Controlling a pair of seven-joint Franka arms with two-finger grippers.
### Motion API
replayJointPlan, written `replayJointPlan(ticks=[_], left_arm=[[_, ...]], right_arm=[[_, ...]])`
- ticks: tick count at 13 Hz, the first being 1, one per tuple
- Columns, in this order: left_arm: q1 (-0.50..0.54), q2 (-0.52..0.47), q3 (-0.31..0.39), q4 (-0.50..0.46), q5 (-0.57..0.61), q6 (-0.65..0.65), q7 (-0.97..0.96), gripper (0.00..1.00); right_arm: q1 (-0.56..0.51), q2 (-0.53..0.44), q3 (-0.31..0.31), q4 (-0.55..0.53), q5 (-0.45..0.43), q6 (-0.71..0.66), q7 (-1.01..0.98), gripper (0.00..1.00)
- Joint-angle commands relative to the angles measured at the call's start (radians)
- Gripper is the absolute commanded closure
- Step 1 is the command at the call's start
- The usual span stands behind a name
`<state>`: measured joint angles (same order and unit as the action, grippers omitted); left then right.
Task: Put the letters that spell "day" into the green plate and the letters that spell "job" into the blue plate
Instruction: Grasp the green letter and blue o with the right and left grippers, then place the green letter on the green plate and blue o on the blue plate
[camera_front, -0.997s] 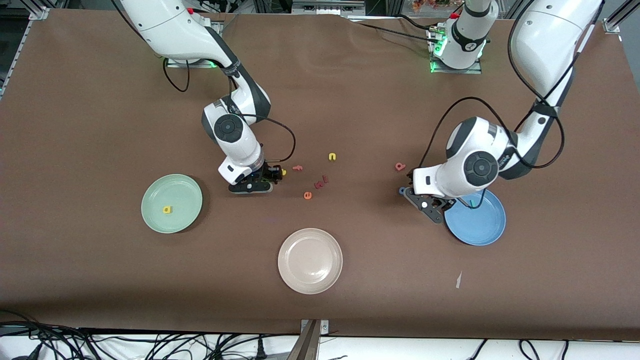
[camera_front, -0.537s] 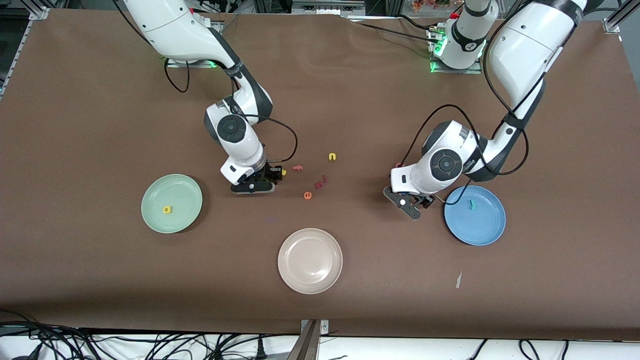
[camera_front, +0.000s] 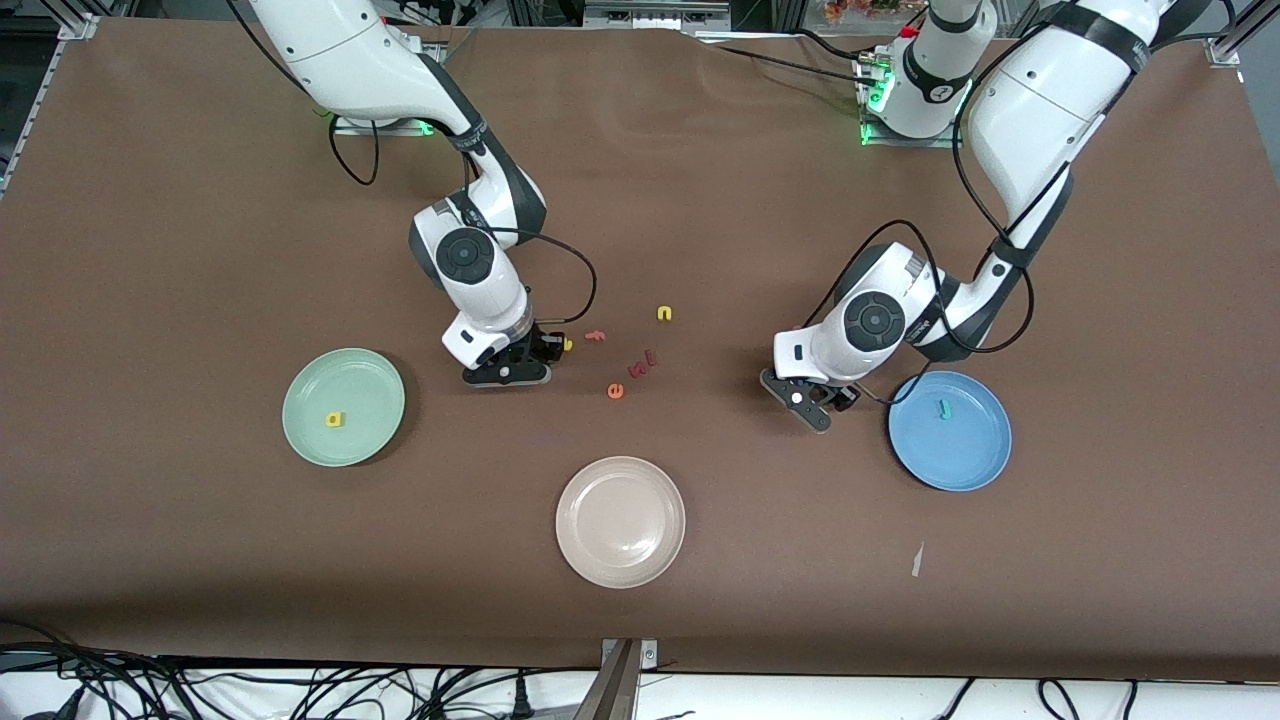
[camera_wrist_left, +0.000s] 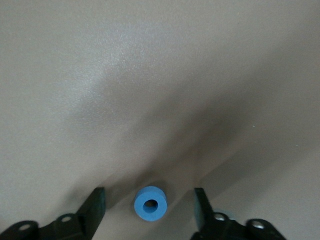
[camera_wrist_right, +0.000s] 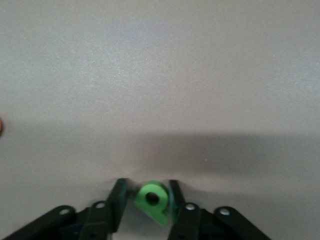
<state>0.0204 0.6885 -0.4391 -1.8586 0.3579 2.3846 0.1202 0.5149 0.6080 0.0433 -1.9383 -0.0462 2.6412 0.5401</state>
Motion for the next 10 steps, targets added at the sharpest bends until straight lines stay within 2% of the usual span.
replayJointPlan(ticks=[1, 2, 5, 7, 10], left_arm=[[-0.007, -0.017, 0.003, -0.022, 0.038, 0.01, -0.025, 0.87], [-0.007, -0.018, 0.003, -0.021, 0.038, 0.002, -0.025, 1.0], [-0.002, -0.046, 0.003, -0.019, 0.038, -0.019, -0.017, 1.0], [0.003, -0.087, 0.003, 0.004, 0.038, -0.123, 0.005, 1.0], [0.065, -0.127, 0.005, 0.03, 0.038, -0.194, 0.215, 1.0]], right_arm=[[0.019, 0.004, -0.011, -0.022, -0.003, 0.006, -0.006, 0.69], [0.019, 0.004, -0.016, -0.025, -0.004, 0.008, -0.008, 0.7], [0.019, -0.007, -0.016, -0.027, -0.004, 0.0, -0.026, 0.76], [0.019, -0.022, -0.028, -0.018, -0.003, -0.007, -0.045, 0.76], [0.007, -0.088, -0.057, 0.012, -0.003, -0.143, -0.136, 0.76]])
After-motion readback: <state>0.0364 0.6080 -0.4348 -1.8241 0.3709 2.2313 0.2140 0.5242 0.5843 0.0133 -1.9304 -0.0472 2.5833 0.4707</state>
